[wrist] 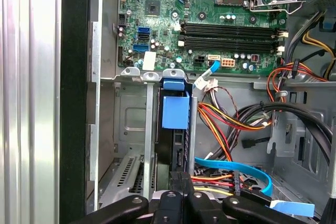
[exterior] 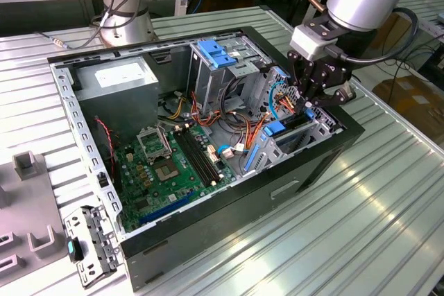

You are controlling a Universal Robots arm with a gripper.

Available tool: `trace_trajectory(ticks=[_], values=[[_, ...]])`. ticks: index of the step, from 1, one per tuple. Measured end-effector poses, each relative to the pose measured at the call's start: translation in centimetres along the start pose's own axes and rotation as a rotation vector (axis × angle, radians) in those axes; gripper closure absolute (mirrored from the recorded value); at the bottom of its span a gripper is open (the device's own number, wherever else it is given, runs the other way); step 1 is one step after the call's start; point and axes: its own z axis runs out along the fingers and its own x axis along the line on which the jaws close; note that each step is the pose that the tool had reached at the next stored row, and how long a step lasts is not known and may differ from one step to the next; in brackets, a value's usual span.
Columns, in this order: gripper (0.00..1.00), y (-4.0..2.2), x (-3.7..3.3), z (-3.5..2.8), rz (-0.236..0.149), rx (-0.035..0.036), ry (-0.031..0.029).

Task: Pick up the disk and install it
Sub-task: 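Insert the second disk wire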

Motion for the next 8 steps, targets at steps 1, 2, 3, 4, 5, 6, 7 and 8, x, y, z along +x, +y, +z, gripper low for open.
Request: trace_trajectory(ticks=[1, 2, 3, 4, 5, 6, 7, 8], values=[[0.89, 0.00, 0.00, 0.00, 0.000, -0.0006, -0.0001], [0.89, 0.00, 0.00, 0.00, 0.000, -0.0033, -0.0002], [0.89, 0.00, -0.01, -0.01, 0.000, -0.0088, -0.0002], [0.89, 0.00, 0.00, -0.01, 0.000, -0.0182, -0.0005], [0.89, 0.00, 0.00, 0.00, 0.000, -0.0298, -0.0010], [0.89, 0.00, 0.00, 0.00, 0.000, -0.0490, -0.0018], [0.89, 0.00, 0.00, 0.00, 0.000, -0.0655, -0.0025], [0.89, 0.00, 0.00, 0.00, 0.000, -0.0915, -0.0034]])
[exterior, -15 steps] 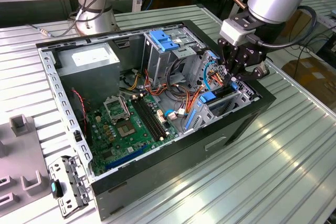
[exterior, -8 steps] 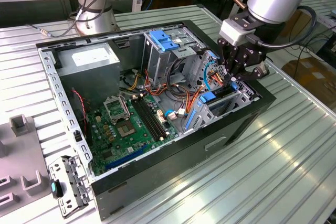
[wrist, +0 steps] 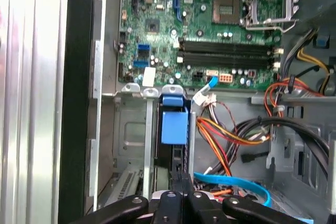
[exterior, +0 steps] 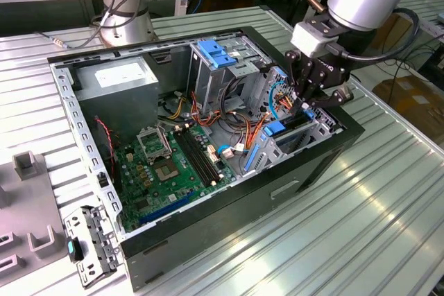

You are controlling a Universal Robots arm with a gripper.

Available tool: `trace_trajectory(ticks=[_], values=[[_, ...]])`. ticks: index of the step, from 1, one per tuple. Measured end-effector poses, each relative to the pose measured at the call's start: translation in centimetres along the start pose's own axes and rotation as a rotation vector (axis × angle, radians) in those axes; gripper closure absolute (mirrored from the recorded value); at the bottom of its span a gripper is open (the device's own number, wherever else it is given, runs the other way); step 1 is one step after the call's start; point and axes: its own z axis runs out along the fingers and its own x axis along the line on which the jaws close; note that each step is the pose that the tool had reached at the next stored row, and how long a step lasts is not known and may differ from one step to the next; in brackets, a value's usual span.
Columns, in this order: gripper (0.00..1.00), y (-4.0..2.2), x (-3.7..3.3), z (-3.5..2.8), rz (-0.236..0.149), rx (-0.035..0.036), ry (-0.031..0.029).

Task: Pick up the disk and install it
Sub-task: 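Insert the second disk wire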

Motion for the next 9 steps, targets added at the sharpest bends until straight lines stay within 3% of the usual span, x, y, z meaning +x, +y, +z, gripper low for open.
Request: trace_trajectory(ticks=[2, 6, 9], values=[[0.89, 0.00, -0.01, 0.00, 0.000, -0.0319, -0.0015], [0.89, 0.02, 0.00, -0.56, 0.000, -0.0334, -0.0049], [0.89, 0.08, -0.04, -1.85, 0.000, -0.0343, -0.0042]])
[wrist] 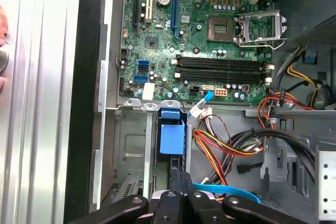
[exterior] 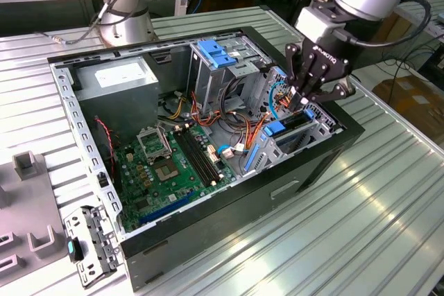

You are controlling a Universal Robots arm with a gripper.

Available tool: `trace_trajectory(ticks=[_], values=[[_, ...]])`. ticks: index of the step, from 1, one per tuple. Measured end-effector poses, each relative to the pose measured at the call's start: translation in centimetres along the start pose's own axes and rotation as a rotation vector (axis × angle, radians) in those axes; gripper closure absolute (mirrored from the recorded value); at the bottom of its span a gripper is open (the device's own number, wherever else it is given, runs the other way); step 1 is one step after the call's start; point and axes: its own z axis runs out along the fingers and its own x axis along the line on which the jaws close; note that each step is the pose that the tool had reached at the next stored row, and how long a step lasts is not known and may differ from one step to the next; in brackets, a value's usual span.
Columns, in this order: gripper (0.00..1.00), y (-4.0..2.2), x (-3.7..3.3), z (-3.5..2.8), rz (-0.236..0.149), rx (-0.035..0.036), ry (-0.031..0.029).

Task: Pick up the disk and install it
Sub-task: 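Insert the second disk wire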

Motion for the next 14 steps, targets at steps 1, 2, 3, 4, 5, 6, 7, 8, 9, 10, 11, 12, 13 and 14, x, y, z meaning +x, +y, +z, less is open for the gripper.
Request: trace_trajectory(ticks=[1, 2, 3, 4, 5, 6, 7, 8, 9, 10, 11, 12, 13, 14], values=[[0.89, 0.04, -0.02, -0.52, 0.000, -0.0015, 0.0000], [0.89, 0.07, -0.11, -1.32, 0.000, -0.0029, 0.0011], [0.89, 0.10, -0.24, -1.79, 0.000, -0.0032, 0.0016], [0.89, 0.10, -0.47, -1.97, 0.000, -0.0034, 0.0025], [0.89, 0.08, -0.79, -2.06, 0.001, -0.0034, 0.0043], [0.89, 0.02, -1.46, -2.21, 0.001, -0.0034, 0.0066], [0.89, -0.01, -1.83, -2.24, 0.001, -0.0034, 0.0078], [0.89, -0.04, -2.16, -2.27, 0.001, -0.0035, 0.0086], [0.89, -0.11, -2.66, -2.40, 0.001, -0.0035, 0.0103], [0.89, -0.13, -2.95, -2.59, 0.001, -0.0036, 0.0120], [0.89, -0.16, -3.20, -2.78, 0.001, -0.0036, 0.0136], [0.89, -0.23, -3.71, -2.99, 0.001, -0.0038, 0.0159], [0.89, -0.29, -4.01, -3.07, 0.001, -0.0038, 0.0173], [0.89, -0.33, -4.21, -3.10, 0.002, -0.0039, 0.0184]])
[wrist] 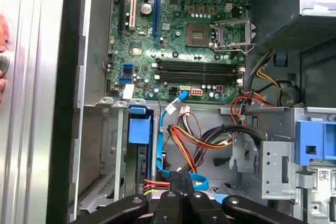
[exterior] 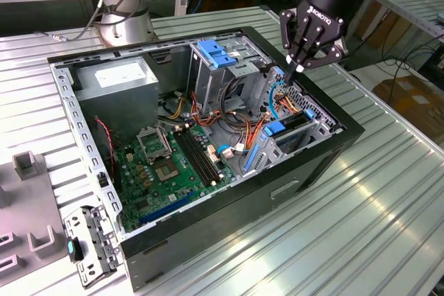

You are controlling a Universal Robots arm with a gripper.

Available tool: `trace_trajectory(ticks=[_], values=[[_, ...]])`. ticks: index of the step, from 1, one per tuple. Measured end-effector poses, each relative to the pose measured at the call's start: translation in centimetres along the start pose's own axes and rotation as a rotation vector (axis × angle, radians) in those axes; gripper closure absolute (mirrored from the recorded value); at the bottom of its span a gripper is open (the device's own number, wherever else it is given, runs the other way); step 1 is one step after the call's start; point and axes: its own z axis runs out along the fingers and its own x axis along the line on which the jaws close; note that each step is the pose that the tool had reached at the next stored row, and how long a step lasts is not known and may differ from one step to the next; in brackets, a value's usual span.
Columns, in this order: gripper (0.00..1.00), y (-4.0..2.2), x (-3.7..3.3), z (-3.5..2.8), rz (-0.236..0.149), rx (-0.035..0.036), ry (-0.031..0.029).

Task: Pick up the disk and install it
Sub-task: 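Insert the second disk wire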

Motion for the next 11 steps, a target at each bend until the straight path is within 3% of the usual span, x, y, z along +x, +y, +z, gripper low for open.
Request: trace_trajectory(ticks=[2, 4, 8, 10, 11], values=[[0.89, -0.23, -0.56, -0.02, 0.000, -0.0001, 0.0033], [0.89, -0.47, -1.00, 0.01, 0.001, -0.0005, 0.0123], [0.89, -0.73, -1.31, 1.04, 0.001, -0.0012, 0.0175], [0.89, -0.75, -1.33, 1.24, 0.002, -0.0015, 0.0298], [0.83, -0.76, -1.34, 1.30, 0.003, -0.0017, 0.0359]])
